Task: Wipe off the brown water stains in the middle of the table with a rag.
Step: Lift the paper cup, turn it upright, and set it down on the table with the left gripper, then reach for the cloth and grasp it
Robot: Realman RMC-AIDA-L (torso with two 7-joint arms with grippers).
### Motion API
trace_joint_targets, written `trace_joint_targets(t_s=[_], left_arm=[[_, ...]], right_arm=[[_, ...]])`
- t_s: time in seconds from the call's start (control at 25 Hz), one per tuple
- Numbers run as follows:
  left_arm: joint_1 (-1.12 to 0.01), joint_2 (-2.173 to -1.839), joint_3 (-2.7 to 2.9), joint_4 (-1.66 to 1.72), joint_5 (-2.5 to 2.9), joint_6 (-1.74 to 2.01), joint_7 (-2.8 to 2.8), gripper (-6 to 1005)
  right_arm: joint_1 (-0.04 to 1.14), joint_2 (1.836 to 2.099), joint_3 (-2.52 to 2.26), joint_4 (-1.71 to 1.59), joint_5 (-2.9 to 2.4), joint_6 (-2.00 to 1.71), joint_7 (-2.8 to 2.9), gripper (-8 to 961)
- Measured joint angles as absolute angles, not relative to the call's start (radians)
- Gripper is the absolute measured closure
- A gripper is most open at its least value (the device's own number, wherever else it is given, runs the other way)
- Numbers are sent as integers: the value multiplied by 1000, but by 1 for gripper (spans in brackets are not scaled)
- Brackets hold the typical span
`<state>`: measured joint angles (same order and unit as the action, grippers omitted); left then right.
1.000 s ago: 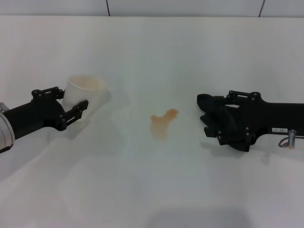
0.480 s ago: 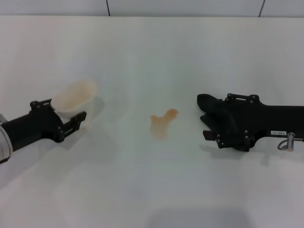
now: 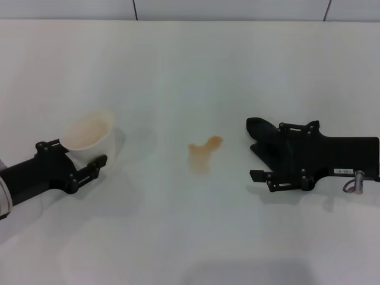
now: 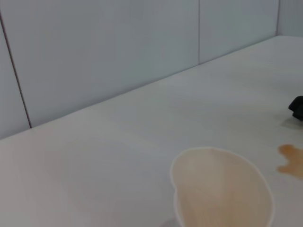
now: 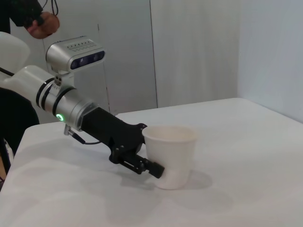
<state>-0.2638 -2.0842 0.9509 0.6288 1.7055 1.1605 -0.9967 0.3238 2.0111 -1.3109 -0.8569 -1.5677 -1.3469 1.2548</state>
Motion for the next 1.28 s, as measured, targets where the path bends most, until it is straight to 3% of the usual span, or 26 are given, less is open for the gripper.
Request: trace_joint_targets(t_s=[0.36, 0.6, 1.04, 1.28], left_arm=[[-253, -2081, 948, 635, 1710, 1169, -1005, 351], [-189, -2082, 953, 710, 1713, 1196, -1031, 151], [-92, -2078, 832, 881, 1672, 1422, -1084, 110], [-141, -2043, 665, 952, 1666, 1615, -1154, 117]], right_arm=[[323, 2011, -1311, -854, -1568, -1345, 1253, 143], [326, 2011, -1310, -854, -1568, -1345, 1253, 147], [314, 2011, -1333, -857, -1508, -1371, 1257, 154], [310, 2011, -1345, -854, -1438, -1407, 1271, 157]])
